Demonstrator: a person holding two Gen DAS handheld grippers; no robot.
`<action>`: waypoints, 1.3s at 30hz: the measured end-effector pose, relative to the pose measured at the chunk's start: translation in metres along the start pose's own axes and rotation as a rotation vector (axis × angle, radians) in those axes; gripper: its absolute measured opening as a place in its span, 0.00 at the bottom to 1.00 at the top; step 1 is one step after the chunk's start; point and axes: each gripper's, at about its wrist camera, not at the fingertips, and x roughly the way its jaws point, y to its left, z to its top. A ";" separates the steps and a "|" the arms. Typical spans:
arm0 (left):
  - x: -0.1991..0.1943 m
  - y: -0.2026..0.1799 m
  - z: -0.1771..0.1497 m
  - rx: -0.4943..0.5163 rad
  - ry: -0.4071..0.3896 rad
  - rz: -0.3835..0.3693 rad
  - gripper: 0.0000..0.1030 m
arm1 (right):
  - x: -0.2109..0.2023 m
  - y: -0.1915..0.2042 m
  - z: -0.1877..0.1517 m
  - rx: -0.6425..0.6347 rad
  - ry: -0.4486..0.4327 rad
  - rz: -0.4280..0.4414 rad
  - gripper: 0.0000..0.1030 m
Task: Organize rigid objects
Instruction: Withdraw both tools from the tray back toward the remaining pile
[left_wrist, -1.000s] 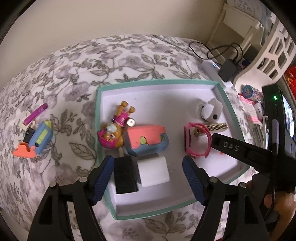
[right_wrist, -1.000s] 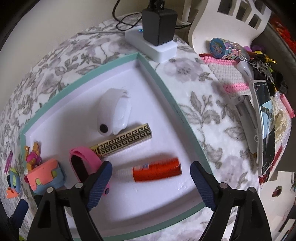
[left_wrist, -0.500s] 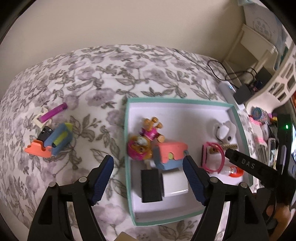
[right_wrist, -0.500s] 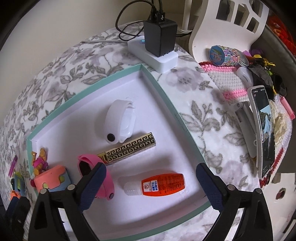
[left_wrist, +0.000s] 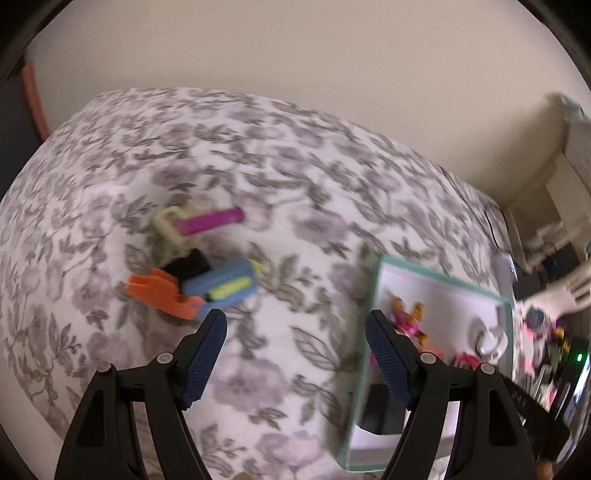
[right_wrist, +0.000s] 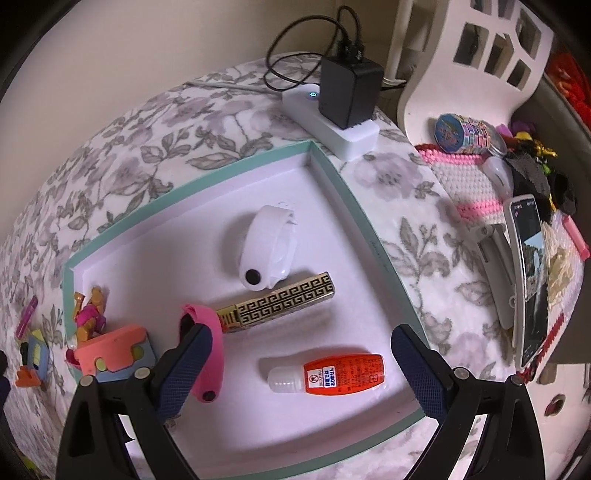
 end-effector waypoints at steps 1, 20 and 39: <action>-0.001 0.006 0.002 -0.014 -0.006 0.001 0.76 | 0.000 0.002 0.000 -0.004 0.000 0.004 0.96; 0.000 0.103 0.021 -0.191 -0.021 0.066 0.97 | -0.046 0.124 -0.019 -0.264 -0.124 0.150 0.96; 0.049 0.145 0.018 -0.290 0.119 0.040 0.97 | -0.025 0.260 -0.069 -0.540 -0.083 0.198 0.97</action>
